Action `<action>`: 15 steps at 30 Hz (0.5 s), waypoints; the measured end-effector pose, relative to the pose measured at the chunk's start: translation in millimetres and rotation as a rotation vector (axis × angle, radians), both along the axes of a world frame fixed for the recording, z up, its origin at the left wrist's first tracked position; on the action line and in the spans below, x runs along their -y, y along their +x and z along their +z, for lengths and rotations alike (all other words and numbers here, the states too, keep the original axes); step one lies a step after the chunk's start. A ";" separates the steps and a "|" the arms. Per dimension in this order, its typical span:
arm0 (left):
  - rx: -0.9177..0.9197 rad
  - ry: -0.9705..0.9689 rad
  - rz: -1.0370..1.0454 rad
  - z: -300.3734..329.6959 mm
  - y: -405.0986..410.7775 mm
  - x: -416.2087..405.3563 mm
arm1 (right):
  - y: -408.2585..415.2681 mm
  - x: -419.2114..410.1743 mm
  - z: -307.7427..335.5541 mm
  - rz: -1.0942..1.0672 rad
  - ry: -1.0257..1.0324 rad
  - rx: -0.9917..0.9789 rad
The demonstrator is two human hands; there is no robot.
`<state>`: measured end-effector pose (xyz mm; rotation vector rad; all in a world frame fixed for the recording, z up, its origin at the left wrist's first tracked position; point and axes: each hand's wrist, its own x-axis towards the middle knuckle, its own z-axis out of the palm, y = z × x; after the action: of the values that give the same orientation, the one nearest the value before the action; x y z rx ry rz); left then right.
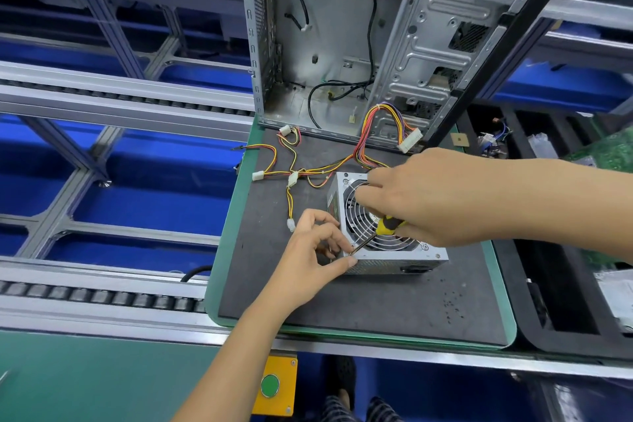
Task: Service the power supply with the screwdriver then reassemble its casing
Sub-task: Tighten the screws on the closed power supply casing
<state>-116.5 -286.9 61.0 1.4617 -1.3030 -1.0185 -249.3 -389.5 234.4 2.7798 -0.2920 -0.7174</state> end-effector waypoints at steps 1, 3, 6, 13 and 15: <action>-0.017 0.013 0.000 0.1 0.4 0.1 | 1.0 -0.7 1.0 0.017 -0.011 -0.004; -0.070 0.037 -0.005 0.6 0.8 -0.6 | 2.4 0.3 0.3 0.055 -0.049 0.003; -0.098 0.059 -0.020 1.9 2.1 -0.4 | 5.1 2.3 0.0 0.058 -0.167 -0.007; -0.083 0.060 -0.037 3.7 3.2 -0.2 | 1.9 -1.2 1.1 -0.083 0.019 -0.063; -0.088 0.053 -0.040 4.1 3.0 0.3 | 3.7 -0.3 2.9 -0.075 0.012 -0.049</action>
<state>-113.5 -287.2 65.0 1.4194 -1.2547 -1.1385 -245.6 -389.2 237.3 2.7709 -0.3853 -0.8056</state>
